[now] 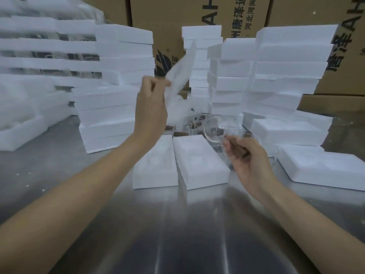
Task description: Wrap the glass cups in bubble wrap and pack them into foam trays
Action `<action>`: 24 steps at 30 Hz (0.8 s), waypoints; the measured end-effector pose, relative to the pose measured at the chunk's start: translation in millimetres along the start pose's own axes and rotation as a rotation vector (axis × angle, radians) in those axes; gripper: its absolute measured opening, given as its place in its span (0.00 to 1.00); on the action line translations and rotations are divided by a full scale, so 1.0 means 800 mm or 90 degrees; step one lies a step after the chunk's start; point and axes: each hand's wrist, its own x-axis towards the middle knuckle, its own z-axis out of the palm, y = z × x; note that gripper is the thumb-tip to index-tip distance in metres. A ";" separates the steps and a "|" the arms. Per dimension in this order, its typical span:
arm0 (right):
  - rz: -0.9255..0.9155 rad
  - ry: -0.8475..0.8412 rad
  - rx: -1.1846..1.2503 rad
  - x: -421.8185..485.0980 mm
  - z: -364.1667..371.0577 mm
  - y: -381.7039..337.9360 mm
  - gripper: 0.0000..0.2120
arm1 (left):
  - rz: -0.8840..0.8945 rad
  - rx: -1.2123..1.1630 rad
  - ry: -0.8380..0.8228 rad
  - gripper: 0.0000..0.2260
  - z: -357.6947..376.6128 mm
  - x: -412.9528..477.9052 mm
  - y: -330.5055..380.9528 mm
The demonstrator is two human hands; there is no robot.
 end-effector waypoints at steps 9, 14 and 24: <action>0.071 -0.060 -0.055 -0.018 0.015 -0.016 0.11 | 0.043 0.067 -0.249 0.11 -0.046 -0.098 0.010; 0.049 -0.044 -0.103 -0.017 0.011 -0.024 0.09 | 0.101 0.197 -0.422 0.23 -0.057 -0.103 0.010; 0.015 -0.056 -0.165 -0.013 0.009 -0.022 0.07 | -0.065 0.065 -0.307 0.10 -0.062 -0.093 0.002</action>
